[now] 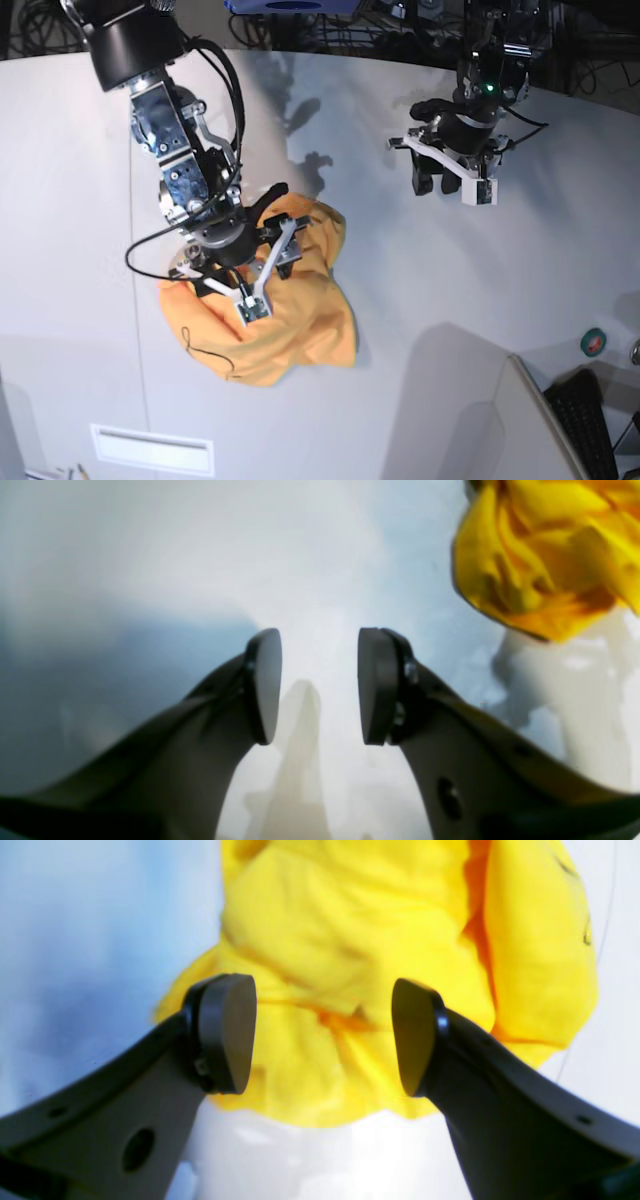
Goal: Layout the t-shirt on the table in an organized manner, then fold the t-shirt properly
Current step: 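Lower the right gripper onto the crumpled orange t-shirt and grasp it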
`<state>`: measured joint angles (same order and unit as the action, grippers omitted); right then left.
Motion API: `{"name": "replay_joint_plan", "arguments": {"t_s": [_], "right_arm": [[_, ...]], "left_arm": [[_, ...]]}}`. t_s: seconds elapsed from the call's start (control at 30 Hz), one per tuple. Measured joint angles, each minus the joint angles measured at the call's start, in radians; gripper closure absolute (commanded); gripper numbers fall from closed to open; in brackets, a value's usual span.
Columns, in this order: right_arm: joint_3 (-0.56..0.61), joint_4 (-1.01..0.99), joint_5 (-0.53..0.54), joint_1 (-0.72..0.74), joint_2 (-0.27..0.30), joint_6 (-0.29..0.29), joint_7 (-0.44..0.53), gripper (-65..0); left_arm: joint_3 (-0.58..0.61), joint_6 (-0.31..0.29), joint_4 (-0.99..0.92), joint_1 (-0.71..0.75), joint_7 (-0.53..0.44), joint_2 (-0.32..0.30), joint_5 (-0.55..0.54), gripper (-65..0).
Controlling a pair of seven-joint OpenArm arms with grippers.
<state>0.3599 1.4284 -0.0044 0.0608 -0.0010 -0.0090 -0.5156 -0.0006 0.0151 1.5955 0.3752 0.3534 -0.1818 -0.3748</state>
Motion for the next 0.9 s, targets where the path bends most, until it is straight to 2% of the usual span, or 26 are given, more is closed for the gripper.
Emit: {"name": "replay_joint_plan", "arguments": {"t_s": [0.2, 0.27, 0.37, 0.4, 0.53, 0.7, 0.83, 0.9], "right_arm": [[0.0, -0.153, 0.004, 0.069, 0.001, 0.001, 0.003, -38.4], [-0.003, -0.192, 0.0, 0.088, -0.002, 0.001, 0.059, -29.1], [-0.004, -0.222, 0.002, 0.085, -0.002, 0.001, 0.16, -5.4], [-0.004, -0.224, 0.003, 0.082, -0.002, 0.001, 0.165, 0.0], [-0.007, -0.172, 0.002, 0.054, 0.0, 0.001, 0.172, 0.0], [-0.007, 0.116, 0.001, -0.106, 0.003, 0.0, 0.161, 0.0], [-0.01, 0.303, 0.001, -0.171, 0.067, 0.006, 0.173, 0.0], [-0.075, 0.37, 0.0, -0.197, 0.088, 0.005, 0.171, 0.0]], "left_arm": [[0.001, -0.001, -0.018, -0.002, -0.001, 0.006, 0.0, -24.5], [0.0, 0.0, -0.028, -0.007, -0.001, 0.001, 0.003, -24.5], [0.002, -0.001, -0.028, -0.011, 0.003, -0.022, 0.003, -24.5], [0.002, -0.007, -0.031, -0.013, 0.003, -0.035, 0.002, -24.5], [0.0, 0.001, -0.035, -0.019, 0.002, -0.065, 0.004, -24.5], [0.006, -0.001, -0.036, -0.037, 0.006, -0.076, 0.002, -24.5], [0.014, -0.011, -0.063, -0.074, -0.001, -0.067, 0.003, -24.5], [0.014, -0.001, -0.081, -0.085, 0.001, -0.058, 0.006, -24.5]]}}
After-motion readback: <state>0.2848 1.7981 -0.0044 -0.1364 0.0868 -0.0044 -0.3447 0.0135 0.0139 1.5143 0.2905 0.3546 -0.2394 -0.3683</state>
